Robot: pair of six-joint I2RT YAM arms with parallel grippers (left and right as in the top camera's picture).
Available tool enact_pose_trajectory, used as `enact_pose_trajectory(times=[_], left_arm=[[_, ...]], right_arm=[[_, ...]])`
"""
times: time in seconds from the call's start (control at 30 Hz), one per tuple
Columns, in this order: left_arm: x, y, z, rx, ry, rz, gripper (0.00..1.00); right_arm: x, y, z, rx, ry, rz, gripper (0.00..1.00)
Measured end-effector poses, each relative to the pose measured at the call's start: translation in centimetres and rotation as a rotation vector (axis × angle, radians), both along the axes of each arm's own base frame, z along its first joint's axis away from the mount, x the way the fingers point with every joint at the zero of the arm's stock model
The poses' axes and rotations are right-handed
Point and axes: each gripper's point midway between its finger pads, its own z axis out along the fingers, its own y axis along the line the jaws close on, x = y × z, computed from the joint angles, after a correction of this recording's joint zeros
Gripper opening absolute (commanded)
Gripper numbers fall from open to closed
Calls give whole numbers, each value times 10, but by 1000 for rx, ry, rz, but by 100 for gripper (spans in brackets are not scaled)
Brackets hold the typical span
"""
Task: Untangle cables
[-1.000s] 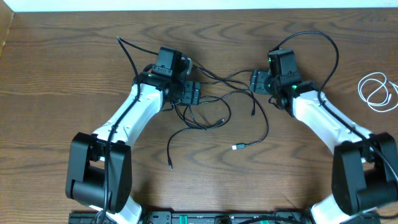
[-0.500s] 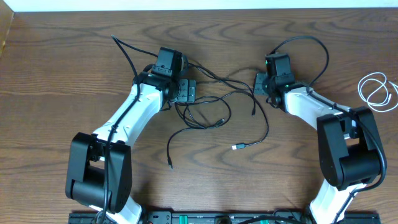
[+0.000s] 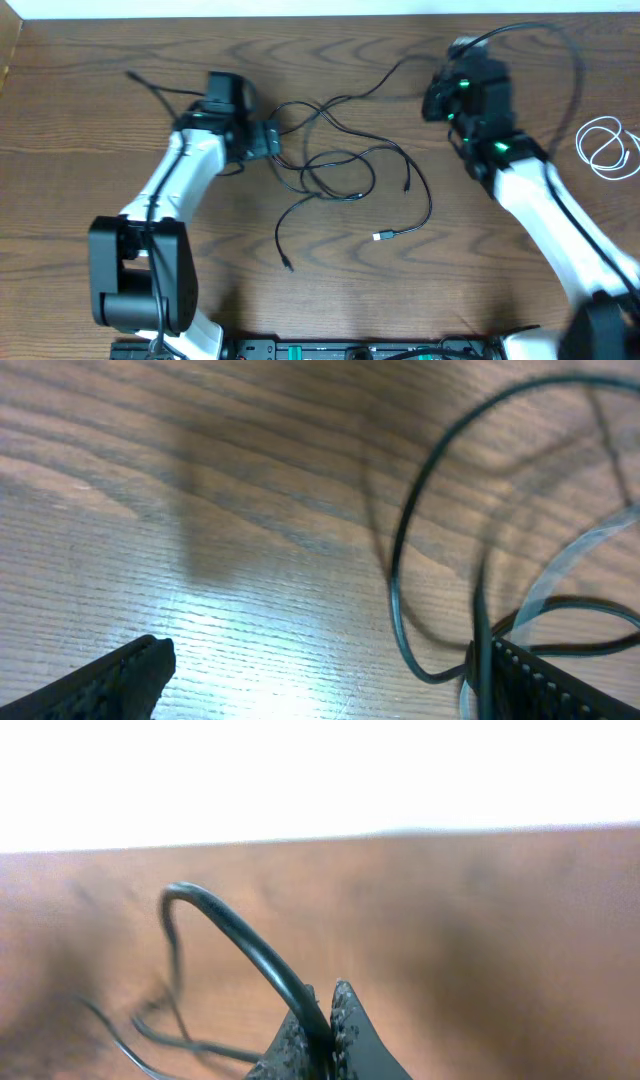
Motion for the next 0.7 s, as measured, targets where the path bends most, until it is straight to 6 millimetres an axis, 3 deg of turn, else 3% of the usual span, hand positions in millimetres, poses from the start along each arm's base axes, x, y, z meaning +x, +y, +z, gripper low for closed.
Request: enact_pose_trajectory(times=[0.1, 0.33, 0.43, 0.53, 0.7], left_arm=[[0, 3, 3, -87, 3, 5, 98], [-1, -16, 9, -203, -8, -81, 98], [-3, -16, 9, -202, -2, -90, 98], [-3, -12, 7, -176, 0, -88, 98], [-1, -14, 8, -180, -14, -110, 98]], right_arm=[[-14, -3, 67, 21, -178, 12, 1], [-55, -13, 182, 82, -517, 17, 1], [-77, -18, 218, 107, -629, 15, 1], [-97, -23, 242, 124, -698, 15, 1], [-117, -28, 263, 139, -759, 14, 1]])
